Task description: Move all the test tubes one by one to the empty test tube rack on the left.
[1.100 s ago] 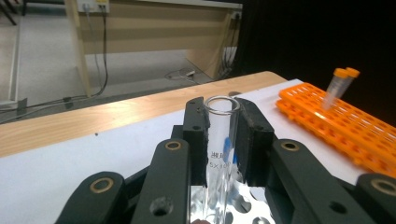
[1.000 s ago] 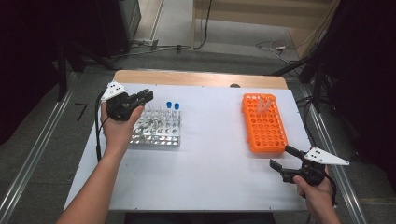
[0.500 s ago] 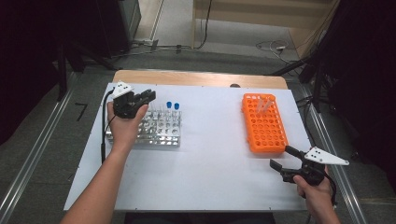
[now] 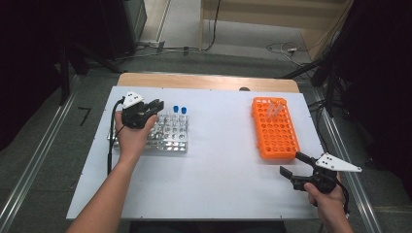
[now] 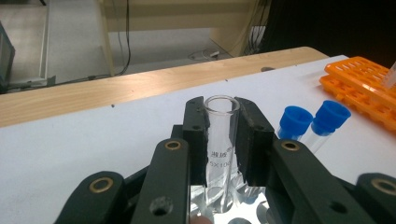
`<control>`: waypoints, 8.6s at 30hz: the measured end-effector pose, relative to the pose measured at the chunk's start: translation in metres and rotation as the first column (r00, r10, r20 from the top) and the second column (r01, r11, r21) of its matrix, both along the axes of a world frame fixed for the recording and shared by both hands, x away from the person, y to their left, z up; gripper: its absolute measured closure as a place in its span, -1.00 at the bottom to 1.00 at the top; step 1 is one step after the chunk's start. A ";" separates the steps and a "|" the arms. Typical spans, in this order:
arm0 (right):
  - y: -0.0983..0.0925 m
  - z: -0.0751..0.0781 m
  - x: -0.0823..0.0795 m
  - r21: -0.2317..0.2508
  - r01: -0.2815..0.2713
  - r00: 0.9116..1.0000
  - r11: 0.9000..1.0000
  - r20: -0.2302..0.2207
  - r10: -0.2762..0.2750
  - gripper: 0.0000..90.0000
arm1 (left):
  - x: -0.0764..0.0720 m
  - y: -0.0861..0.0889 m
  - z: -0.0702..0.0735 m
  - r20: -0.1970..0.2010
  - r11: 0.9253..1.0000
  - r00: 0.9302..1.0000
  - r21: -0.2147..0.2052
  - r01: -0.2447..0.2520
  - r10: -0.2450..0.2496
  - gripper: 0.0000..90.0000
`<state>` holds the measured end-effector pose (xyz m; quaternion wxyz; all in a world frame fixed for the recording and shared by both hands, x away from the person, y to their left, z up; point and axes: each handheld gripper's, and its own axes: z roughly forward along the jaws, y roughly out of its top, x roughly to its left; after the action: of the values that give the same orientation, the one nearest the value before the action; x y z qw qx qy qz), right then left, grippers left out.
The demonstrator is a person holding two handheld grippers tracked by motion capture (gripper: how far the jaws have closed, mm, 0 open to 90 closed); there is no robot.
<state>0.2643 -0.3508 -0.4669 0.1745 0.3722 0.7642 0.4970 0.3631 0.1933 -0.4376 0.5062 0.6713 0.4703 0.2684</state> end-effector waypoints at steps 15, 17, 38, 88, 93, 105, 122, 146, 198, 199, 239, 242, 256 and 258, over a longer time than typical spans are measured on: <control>0.003 -0.001 0.000 -0.008 -0.006 1.000 1.000 -0.001 0.006 -0.79 | -0.001 0.001 0.001 -0.060 1.000 0.998 -0.014 0.013 -0.013 0.47; 0.003 -0.001 -0.001 -0.006 -0.005 1.000 1.000 -0.001 0.005 -0.79 | -0.003 0.002 0.003 -0.057 1.000 0.998 -0.023 0.013 -0.015 0.42; 0.005 0.014 0.015 0.004 0.061 0.998 0.998 0.007 -0.061 -0.77 | -0.078 0.001 0.014 0.013 0.987 0.991 -0.091 0.135 -0.134 -1.00; 0.035 0.016 0.177 -0.128 0.312 0.939 0.941 -0.108 -0.326 0.35 | -0.143 -0.011 -0.013 0.022 0.976 0.983 -0.114 0.185 -0.184 -1.00; 0.041 0.015 0.185 -0.145 0.297 0.939 0.944 -0.132 -0.316 0.45 | -0.143 -0.011 -0.013 0.023 0.976 0.982 -0.111 0.188 -0.186 -1.00; 0.039 0.024 0.175 -0.129 0.288 0.952 0.949 -0.064 -0.298 0.62 | -0.144 -0.011 -0.012 0.025 0.976 0.983 -0.114 0.186 -0.184 -1.00; 0.049 0.048 0.105 -0.069 0.166 0.986 0.984 0.020 -0.165 0.62 | -0.144 -0.023 -0.009 0.034 0.969 0.974 -0.095 0.227 -0.225 -0.98; 0.166 0.025 0.006 -0.097 -0.288 0.957 0.953 -0.016 0.288 0.62 | -0.143 -0.080 0.003 0.057 0.903 0.908 -0.095 0.418 -0.415 -0.57; 0.097 0.001 0.005 -0.081 -0.294 0.955 0.952 -0.063 0.289 -0.81 | -0.039 0.034 0.034 0.131 0.996 0.991 -0.076 0.044 -0.034 0.57; 0.098 0.001 0.005 -0.082 -0.296 0.955 0.952 -0.062 0.291 -0.81 | -0.035 0.033 0.034 0.131 0.996 0.991 -0.076 0.038 -0.028 0.57; 0.063 0.020 0.082 -0.084 0.056 0.997 0.995 -0.046 -0.060 -0.72 | -0.059 0.014 0.015 0.019 0.995 0.997 -0.069 0.074 -0.073 -0.81; 0.060 0.021 0.103 -0.078 0.106 0.992 0.991 -0.065 -0.111 -0.63 | -0.075 0.008 0.013 0.025 0.992 0.995 -0.069 0.103 -0.101 -0.92; 0.066 0.015 0.167 -0.132 0.254 0.959 0.958 -0.096 -0.267 -0.06 | -0.133 -0.014 0.002 0.047 0.970 0.977 -0.116 0.214 -0.210 -1.00; 0.067 0.014 0.172 -0.140 0.267 0.954 0.953 -0.101 -0.282 0.03 | -0.135 -0.016 0.002 0.048 0.969 0.976 -0.117 0.218 -0.214 -1.00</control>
<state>0.4365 -0.2834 -0.4529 0.2186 0.4925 0.7437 0.3956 0.2280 0.1777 -0.4357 0.5804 0.6817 0.4009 0.1943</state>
